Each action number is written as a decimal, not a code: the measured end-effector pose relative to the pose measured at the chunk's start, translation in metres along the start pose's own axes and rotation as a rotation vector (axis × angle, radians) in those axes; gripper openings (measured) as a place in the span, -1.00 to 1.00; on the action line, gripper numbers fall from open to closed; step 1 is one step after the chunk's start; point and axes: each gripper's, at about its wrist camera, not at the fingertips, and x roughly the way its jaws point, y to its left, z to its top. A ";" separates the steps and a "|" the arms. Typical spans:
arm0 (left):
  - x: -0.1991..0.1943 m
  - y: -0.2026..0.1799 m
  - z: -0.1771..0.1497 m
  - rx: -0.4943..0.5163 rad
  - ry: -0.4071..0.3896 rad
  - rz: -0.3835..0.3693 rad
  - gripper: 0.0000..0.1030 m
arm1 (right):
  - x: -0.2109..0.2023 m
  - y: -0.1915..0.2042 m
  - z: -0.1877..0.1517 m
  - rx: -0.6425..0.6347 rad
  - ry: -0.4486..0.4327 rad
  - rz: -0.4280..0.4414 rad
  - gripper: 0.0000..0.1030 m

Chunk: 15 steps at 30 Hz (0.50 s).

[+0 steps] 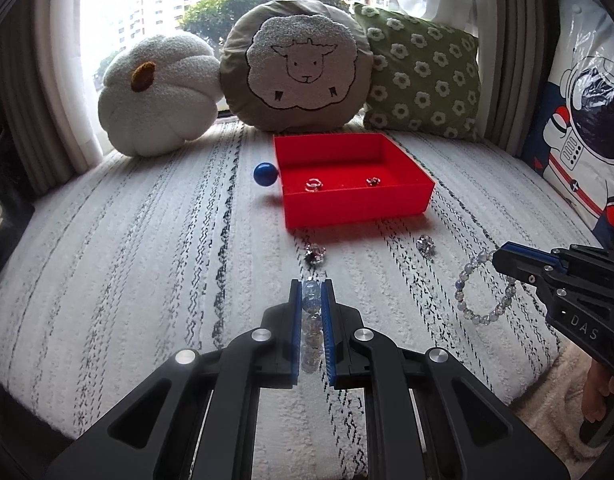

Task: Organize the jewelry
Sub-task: 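Lift both held bracelets and carry them over the red tray with both tools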

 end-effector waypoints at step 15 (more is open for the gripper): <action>0.013 0.001 0.018 0.009 0.010 0.014 -0.82 | 0.003 -0.006 0.015 -0.018 0.007 -0.026 -0.81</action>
